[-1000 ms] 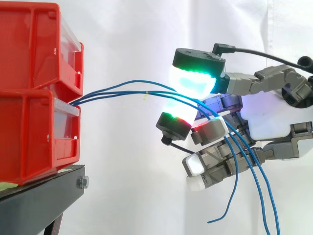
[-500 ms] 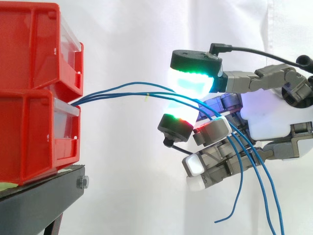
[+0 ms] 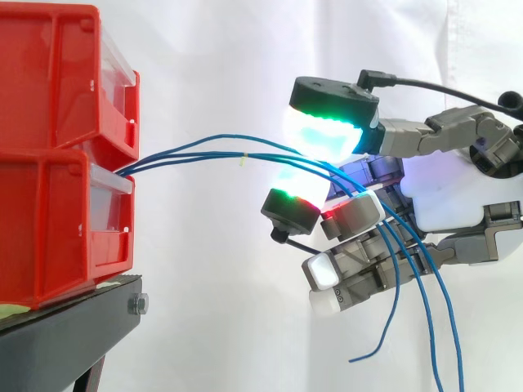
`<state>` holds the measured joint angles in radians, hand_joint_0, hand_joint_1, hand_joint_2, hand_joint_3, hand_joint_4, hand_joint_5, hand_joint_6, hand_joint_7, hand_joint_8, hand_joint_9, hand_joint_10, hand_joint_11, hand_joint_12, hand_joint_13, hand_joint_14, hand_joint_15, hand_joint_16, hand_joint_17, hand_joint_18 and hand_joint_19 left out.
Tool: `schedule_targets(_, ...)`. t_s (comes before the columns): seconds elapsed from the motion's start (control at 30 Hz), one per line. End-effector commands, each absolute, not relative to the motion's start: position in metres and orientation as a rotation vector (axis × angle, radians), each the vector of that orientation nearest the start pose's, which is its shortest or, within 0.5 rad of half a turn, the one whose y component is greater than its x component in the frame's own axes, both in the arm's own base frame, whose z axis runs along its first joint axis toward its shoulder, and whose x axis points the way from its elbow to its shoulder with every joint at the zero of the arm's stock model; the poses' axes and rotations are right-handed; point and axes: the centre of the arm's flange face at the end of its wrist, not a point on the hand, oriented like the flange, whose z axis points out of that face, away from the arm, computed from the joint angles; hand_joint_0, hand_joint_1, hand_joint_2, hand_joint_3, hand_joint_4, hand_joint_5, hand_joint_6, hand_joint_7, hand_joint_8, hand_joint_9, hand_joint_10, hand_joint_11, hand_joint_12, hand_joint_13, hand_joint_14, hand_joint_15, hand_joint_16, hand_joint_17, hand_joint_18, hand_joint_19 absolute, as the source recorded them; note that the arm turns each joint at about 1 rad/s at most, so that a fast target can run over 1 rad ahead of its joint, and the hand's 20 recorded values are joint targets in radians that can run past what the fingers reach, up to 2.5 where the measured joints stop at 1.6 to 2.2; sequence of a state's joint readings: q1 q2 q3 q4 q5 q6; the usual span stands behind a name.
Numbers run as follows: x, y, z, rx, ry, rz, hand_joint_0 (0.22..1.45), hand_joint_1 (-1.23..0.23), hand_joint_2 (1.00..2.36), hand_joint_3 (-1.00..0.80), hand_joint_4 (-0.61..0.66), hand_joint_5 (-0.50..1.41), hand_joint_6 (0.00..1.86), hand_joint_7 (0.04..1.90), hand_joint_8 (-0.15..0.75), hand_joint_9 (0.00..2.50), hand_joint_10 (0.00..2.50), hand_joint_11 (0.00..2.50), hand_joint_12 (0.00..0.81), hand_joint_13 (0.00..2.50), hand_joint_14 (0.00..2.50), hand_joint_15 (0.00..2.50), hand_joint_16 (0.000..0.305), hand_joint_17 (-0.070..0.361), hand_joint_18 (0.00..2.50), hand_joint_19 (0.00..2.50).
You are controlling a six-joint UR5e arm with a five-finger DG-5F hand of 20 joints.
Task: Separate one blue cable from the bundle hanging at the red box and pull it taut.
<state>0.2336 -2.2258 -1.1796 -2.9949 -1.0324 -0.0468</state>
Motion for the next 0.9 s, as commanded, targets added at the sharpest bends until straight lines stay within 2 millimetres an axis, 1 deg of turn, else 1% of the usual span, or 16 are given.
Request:
schedule_targets(0.0,0.7341,-0.0152,0.2882,1.354,1.105,0.863,0.55,-0.60,1.00,-0.50,0.14,-0.18,0.87,1.22,0.260,1.18,0.01,1.32,0.357,0.83,0.02,0.70,0.046,0.104,0.62,0.53)
schedule_targets(0.07,0.7341,-0.0140,0.2882,1.353,1.106,0.864,0.55,-0.51,1.00,-0.50,0.13,-0.17,0.87,1.23,0.262,1.19,0.01,1.32,0.359,0.83,0.02,0.69,0.047,0.105,0.62,0.53)
schedule_targets(0.1,0.7341,-0.0152,0.2882,1.354,1.105,0.863,0.55,-0.50,1.00,-0.50,0.14,-0.17,0.87,1.23,0.274,1.19,0.01,1.33,0.359,0.83,0.02,0.69,0.047,0.105,0.62,0.53)
schedule_targets(0.17,0.7342,-0.0140,0.2883,1.352,1.106,0.864,0.55,-0.46,1.00,-0.50,0.13,-0.17,0.86,1.25,0.262,1.20,0.01,1.33,0.360,0.83,0.02,0.69,0.046,0.105,0.62,0.53)
schedule_targets(0.23,0.7346,-0.0139,0.2890,1.351,1.105,0.865,0.57,-0.46,1.00,-0.50,0.13,-0.17,0.86,1.27,0.258,1.20,0.01,1.33,0.357,0.83,0.02,0.69,0.046,0.103,0.62,0.53)
schedule_targets(0.3,0.7342,-0.0140,0.2883,1.352,1.106,0.864,0.60,-0.49,1.00,-0.49,0.14,-0.17,0.86,1.28,0.256,1.20,0.01,1.33,0.351,0.83,0.02,0.70,0.045,0.101,0.62,0.53)
schedule_targets(0.43,0.7342,-0.0151,0.2883,1.352,1.105,0.863,0.62,-0.65,1.01,-0.38,0.14,-0.17,0.85,1.36,0.247,1.19,0.01,1.34,0.349,0.83,0.02,0.70,0.045,0.101,0.61,0.54)
schedule_targets(0.47,0.7342,-0.0151,0.2883,1.352,1.105,0.863,0.62,-0.66,1.01,-0.35,0.14,-0.17,0.86,1.35,0.247,1.19,0.01,1.34,0.350,0.83,0.02,0.70,0.045,0.100,0.61,0.54)
schedule_targets(0.57,0.7341,-0.0140,0.2882,1.353,1.106,0.864,0.62,-0.68,1.01,-0.28,0.15,-0.17,0.86,1.39,0.252,1.19,0.01,1.33,0.353,0.83,0.02,0.70,0.045,0.100,0.61,0.54)
schedule_targets(0.63,0.7341,-0.0152,0.2882,1.354,1.105,0.863,0.62,-0.68,1.02,-0.24,0.13,-0.18,0.88,1.36,0.248,1.19,0.01,1.34,0.346,0.83,0.02,0.70,0.045,0.100,0.61,0.54)
schedule_targets(0.73,0.7342,-0.0151,0.2883,1.353,1.104,0.864,0.62,-0.69,1.02,-0.18,0.13,-0.17,0.89,1.39,0.250,1.19,0.01,1.34,0.346,0.83,0.02,0.70,0.045,0.100,0.61,0.54)
schedule_targets(0.83,0.7343,-0.0150,0.2887,1.354,1.106,0.865,0.63,-0.70,1.02,-0.17,0.11,-0.17,0.89,1.40,0.243,1.19,0.01,1.34,0.349,0.83,0.02,0.69,0.045,0.101,0.61,0.54)
schedule_targets(0.87,0.7339,-0.0151,0.2881,1.354,1.108,0.863,0.63,-0.70,1.02,-0.17,0.10,-0.17,0.89,1.40,0.253,1.20,0.01,1.33,0.347,0.83,0.02,0.70,0.045,0.101,0.61,0.53)
